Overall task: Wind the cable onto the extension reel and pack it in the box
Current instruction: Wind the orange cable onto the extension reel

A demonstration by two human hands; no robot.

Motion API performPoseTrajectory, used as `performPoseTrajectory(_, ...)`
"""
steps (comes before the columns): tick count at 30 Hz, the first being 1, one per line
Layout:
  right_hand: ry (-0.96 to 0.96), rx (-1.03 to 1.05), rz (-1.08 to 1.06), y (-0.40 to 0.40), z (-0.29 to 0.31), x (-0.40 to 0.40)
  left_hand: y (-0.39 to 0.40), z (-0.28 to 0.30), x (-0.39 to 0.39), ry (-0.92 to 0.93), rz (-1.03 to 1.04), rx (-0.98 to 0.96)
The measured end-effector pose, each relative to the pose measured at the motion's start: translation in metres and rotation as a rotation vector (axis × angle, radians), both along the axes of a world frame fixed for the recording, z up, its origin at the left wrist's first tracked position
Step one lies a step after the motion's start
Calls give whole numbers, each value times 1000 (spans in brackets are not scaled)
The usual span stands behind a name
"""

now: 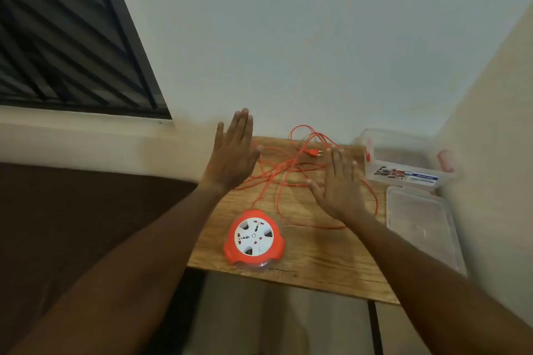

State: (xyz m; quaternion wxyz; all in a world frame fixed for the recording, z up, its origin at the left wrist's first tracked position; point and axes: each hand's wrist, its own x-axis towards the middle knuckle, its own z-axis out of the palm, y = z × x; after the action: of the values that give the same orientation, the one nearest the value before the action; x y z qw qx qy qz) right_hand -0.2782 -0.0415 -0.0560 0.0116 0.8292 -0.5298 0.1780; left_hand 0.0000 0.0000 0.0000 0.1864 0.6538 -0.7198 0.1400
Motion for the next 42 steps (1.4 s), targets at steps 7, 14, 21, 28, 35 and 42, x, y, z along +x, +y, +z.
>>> performPoseTrajectory(7, 14, 310, -10, 58, -57, 16, 52, -73, 12, 427, 238, 449)
performPoseTrajectory(14, -90, 593, 146, 90, -80, 27, 72, -113, 8, 816, 382, 865)
performPoseTrajectory(21, -627, 988, -16, 101, -76, 45, 66, -112, -5, 1322, 409, 891)
performPoseTrajectory(28, -1014, 929, -219, 72, -51, 40, 29, -85, -27, 1681, 124, 881)
performPoseTrajectory(35, -833, 610, -94, 35, -17, 33, -13, -55, -53, 1849, -13, 737)
performPoseTrajectory(42, -646, 395, -8, 0, 10, 20, -44, -42, -65, 1906, -66, 595)
